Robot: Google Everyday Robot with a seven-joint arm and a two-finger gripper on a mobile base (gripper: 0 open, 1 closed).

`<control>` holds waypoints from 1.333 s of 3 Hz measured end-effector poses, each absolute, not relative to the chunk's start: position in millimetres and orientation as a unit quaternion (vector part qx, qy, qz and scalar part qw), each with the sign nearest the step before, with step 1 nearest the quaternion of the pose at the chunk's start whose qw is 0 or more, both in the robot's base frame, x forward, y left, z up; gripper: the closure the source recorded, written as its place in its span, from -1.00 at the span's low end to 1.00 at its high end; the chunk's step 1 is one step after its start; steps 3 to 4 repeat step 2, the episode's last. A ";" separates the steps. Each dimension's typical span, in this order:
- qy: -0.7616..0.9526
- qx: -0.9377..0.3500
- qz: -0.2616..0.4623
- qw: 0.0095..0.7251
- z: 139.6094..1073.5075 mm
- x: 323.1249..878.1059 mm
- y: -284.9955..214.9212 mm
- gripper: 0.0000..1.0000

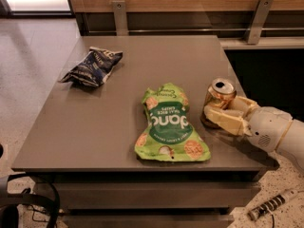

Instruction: Move orange can near green rice chip bag

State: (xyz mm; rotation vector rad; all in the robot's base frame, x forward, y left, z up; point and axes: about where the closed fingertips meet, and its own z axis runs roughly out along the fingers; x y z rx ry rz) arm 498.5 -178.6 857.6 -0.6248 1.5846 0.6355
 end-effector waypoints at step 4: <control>0.687 -0.274 0.277 0.614 858.3 498.8 -174.9 -1.00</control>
Offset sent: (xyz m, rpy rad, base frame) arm 0.0001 0.0017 0.0004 -0.0005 -0.0004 0.0030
